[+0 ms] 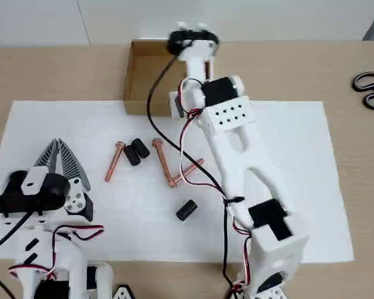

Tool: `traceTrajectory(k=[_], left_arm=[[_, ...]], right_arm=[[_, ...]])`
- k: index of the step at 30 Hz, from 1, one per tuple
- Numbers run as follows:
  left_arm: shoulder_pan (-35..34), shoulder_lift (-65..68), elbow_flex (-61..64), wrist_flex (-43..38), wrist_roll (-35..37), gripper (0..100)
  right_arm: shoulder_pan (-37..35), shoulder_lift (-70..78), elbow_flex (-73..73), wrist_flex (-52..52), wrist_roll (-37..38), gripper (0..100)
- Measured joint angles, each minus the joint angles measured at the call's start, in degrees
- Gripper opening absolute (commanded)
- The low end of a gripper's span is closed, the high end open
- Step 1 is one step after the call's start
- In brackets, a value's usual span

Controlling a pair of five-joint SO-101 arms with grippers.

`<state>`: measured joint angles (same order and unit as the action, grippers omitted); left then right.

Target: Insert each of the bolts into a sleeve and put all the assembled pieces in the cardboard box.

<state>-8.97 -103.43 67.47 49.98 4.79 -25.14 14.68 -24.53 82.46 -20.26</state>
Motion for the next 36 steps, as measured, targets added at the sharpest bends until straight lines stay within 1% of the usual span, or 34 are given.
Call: traceTrajectory(k=[3,4,7,11,17,20,22,28,32,36], left_arm=[[0.0,0.0,0.0,0.2,0.0,1],[0.0,0.0,0.0,0.3,0.0,1],[0.0,0.0,0.0,0.3,0.0,1],[0.0,0.0,0.0,0.3,0.0,1],[0.0,0.0,0.0,0.3,0.0,1],[0.0,0.0,0.0,0.3,0.0,1],[0.0,0.0,0.0,0.3,0.0,1],[0.0,0.0,0.0,0.3,0.0,1],[0.0,-0.1,0.0,0.3,0.0,1],[0.0,-0.1,0.0,0.3,0.0,1]], right_arm=[[-0.1,-0.2,0.0,9.8,-6.9,24.2],[-0.2,-0.3,0.4,11.6,-8.6,24.2],[-0.8,-1.1,3.4,13.0,-14.0,24.2],[-2.1,-3.6,8.4,13.5,-19.2,24.2],[-9.1,-11.7,20.4,13.5,-25.1,24.2],[-12.6,-15.2,24.8,13.5,-26.2,24.2],[-13.1,-17.2,26.6,13.5,-26.4,24.3],[-12.2,-19.3,34.1,12.9,-26.5,24.2],[-10.5,-19.3,40.0,8.5,-26.5,24.2],[-10.5,-19.3,44.2,3.9,-26.5,24.2]])
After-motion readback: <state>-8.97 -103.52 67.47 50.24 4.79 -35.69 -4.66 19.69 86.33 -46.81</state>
